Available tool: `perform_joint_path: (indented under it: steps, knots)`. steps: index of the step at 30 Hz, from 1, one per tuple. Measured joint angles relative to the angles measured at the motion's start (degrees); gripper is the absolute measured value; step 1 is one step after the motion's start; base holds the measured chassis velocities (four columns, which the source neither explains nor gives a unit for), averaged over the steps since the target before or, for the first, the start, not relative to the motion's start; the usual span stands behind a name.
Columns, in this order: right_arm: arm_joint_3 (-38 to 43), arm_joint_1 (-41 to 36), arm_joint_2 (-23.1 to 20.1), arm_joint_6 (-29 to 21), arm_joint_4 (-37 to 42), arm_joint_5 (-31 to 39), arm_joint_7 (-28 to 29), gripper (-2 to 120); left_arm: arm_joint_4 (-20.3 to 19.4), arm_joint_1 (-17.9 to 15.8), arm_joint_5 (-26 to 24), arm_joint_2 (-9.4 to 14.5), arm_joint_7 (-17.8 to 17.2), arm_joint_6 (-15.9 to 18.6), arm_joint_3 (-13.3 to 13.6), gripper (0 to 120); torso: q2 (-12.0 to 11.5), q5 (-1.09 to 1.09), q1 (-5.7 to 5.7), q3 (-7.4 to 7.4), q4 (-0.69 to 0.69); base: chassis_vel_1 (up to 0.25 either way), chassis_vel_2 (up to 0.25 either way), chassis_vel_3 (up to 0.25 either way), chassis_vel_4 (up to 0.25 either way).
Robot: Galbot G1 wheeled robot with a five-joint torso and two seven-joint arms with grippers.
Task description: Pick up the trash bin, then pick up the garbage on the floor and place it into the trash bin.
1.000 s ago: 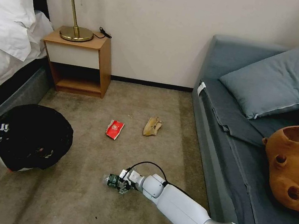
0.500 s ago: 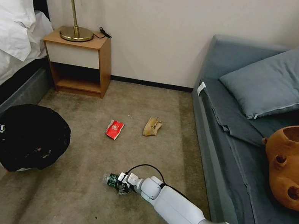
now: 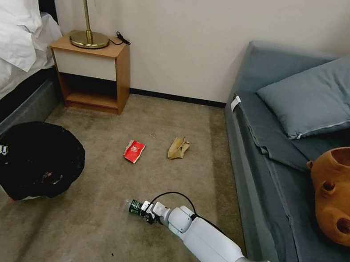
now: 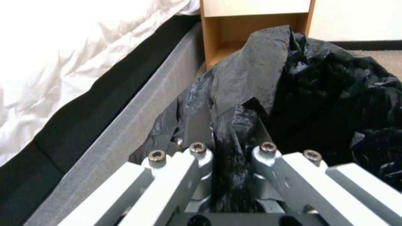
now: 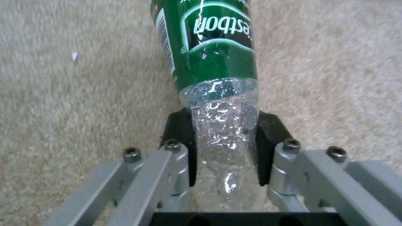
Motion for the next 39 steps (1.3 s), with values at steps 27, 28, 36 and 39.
perform_joint_path:
  steps: [27,28,36,39]
  knots:
    - [-10.5,32.5,-23.2,-2.3,32.9,23.0,2.5,19,-8.3,0.0,3.8,-5.6,-2.0,0.3,4.8,6,0.0,-0.01,0.0,0.0,0.01,0.0,0.0,0.0,0.0]
    - [-10.5,32.7,-23.1,-2.9,34.2,24.9,3.1,19,-8.5,-0.2,4.0,-5.9,-2.2,0.4,5.3,6,0.0,0.0,0.0,0.0,0.0,0.0,0.0,0.0,0.0]
    - [-11.2,30.5,-17.6,-6.8,42.2,37.2,10.2,19,-10.5,-1.2,4.7,-7.2,-3.2,1.3,7.8,6,0.0,-0.01,0.0,0.0,0.01,0.0,0.0,0.0,0.0]
    - [-12.3,29.3,-13.4,-6.7,42.0,38.9,12.8,19,-11.1,-1.1,4.7,-7.4,-3.3,1.4,8.0,6,0.0,-0.01,0.0,0.0,0.0,0.0,0.0,0.0,0.0]
